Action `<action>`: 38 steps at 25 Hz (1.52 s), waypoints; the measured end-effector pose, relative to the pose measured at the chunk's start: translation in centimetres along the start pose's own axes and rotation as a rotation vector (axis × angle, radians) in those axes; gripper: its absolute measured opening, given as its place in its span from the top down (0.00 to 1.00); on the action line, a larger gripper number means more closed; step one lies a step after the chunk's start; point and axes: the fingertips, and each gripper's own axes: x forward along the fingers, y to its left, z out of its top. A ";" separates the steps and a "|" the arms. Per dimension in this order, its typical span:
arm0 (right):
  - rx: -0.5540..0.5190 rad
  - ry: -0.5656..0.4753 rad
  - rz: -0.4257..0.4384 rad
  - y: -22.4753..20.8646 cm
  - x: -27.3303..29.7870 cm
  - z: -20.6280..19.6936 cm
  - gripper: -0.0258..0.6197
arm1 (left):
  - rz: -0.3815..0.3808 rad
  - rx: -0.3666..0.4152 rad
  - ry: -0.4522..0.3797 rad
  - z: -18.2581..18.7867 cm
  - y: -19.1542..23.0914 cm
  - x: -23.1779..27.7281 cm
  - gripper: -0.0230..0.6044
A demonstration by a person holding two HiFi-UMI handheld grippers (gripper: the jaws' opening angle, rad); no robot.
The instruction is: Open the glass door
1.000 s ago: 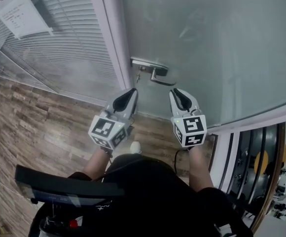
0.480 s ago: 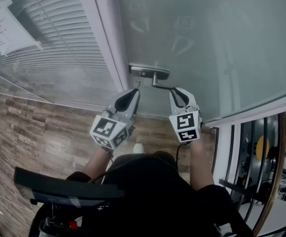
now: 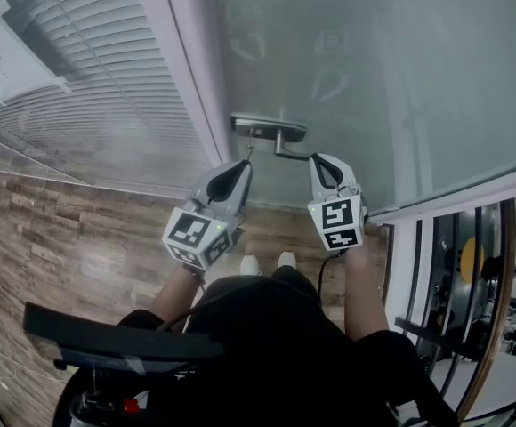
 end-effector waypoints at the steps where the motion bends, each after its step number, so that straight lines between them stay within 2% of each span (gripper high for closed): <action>1: -0.049 0.014 0.004 0.2 0.3 -0.2 0.95 | 0.003 0.001 0.000 0.0 0.0 0.0 0.96; 4: -0.208 0.055 0.044 1.2 0.8 -0.8 0.92 | 0.015 -0.001 0.000 0.0 0.1 -0.2 0.96; 6: -0.288 0.068 0.073 1.9 1.1 -0.8 0.82 | 0.025 -0.001 0.004 -0.1 0.2 -0.3 0.96; 7: -0.334 0.076 0.075 2.0 1.3 -0.9 0.81 | 0.030 -0.002 0.004 -0.2 0.3 -0.3 0.96; 13: -0.673 0.180 0.002 1.9 2.5 -3.1 0.73 | 0.042 0.001 -0.003 -0.2 -0.3 -0.3 0.96; 16: -0.738 0.213 -0.015 2.1 3.3 -4.1 0.71 | 0.047 0.003 -0.008 0.0 -0.4 -0.3 0.96; 19: -0.763 0.205 -0.066 2.1 4.0 -4.4 0.68 | 0.053 0.002 -0.009 0.0 -0.5 -0.4 0.96; 22: -0.763 0.177 -0.156 1.6 4.4 -3.9 0.76 | 0.049 0.012 -0.008 0.1 -0.8 -0.4 0.96; 25: -0.748 0.177 -0.202 1.6 4.4 -3.8 0.77 | 0.047 0.021 -0.006 0.1 -1.0 -0.4 0.96; 30: -0.690 0.179 -0.218 1.5 4.6 -3.9 0.76 | 0.045 0.018 -0.002 -0.1 -1.1 -0.3 0.96; 35: -0.564 0.184 -0.229 1.7 4.6 -3.7 0.76 | 0.039 0.025 0.009 -0.2 -0.9 -0.4 0.96; 38: -0.491 0.192 -0.197 2.0 5.0 -4.1 0.76 | 0.035 0.025 0.010 -0.2 -0.7 -0.3 0.96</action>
